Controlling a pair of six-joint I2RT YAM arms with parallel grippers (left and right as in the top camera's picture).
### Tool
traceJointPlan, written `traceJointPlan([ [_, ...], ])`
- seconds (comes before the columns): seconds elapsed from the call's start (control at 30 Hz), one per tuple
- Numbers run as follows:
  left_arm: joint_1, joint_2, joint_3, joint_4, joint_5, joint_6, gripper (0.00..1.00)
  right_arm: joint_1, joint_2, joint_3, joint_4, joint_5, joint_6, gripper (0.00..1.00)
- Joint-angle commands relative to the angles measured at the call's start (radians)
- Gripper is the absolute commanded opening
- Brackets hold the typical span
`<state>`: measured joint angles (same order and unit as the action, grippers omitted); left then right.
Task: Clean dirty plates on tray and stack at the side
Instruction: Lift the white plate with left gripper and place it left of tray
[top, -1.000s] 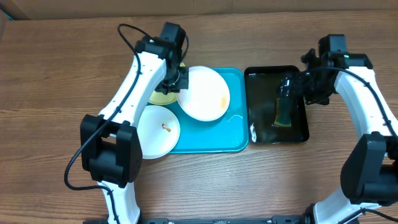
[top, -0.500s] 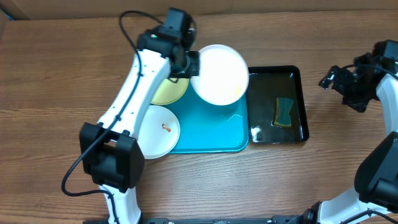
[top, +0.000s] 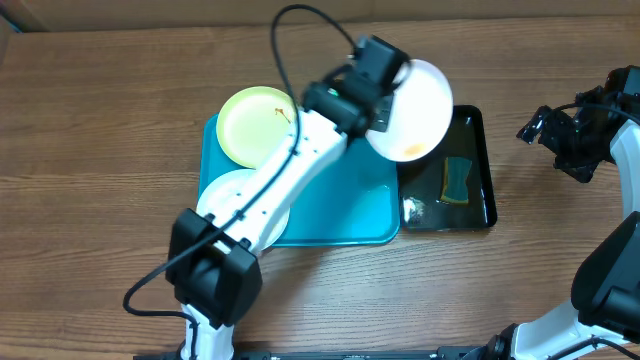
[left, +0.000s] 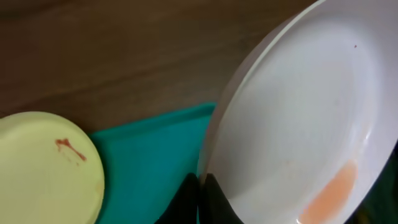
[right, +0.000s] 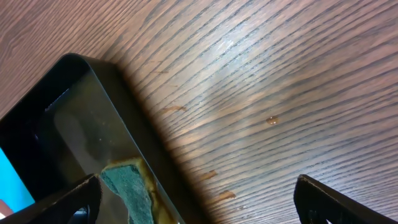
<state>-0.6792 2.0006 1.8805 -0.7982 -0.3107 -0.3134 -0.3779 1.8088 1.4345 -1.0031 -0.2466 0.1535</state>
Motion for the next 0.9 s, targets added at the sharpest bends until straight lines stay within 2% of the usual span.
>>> traceJointPlan([
  [0.0, -0.083, -0.034, 0.022, 0.038, -0.308, 0.045, 0.04, 0.001, -0.026, 0.026, 0.006, 0.002, 0.004, 1.0],
  [0.2, -0.21, -0.031, 0.019, 0.119, -0.595, 0.154, 0.04, 0.001, -0.027, 0.026, 0.006, 0.002, 0.004, 1.0],
  [0.3, -0.25, -0.026, 0.016, 0.161, -0.674, 0.228, 0.04, 0.001, -0.026, 0.026, 0.006, 0.002, 0.004, 1.0],
  [0.43, -0.267, -0.026, 0.013, 0.188, -0.707, 0.296, 0.04, 0.001, -0.027, 0.026, 0.006, 0.002, 0.004, 1.0],
  [0.87, -0.266, -0.026, 0.013, 0.246, -0.712, 0.312, 0.04, 0.001, -0.026, 0.026, 0.006, 0.002, 0.004, 1.0],
])
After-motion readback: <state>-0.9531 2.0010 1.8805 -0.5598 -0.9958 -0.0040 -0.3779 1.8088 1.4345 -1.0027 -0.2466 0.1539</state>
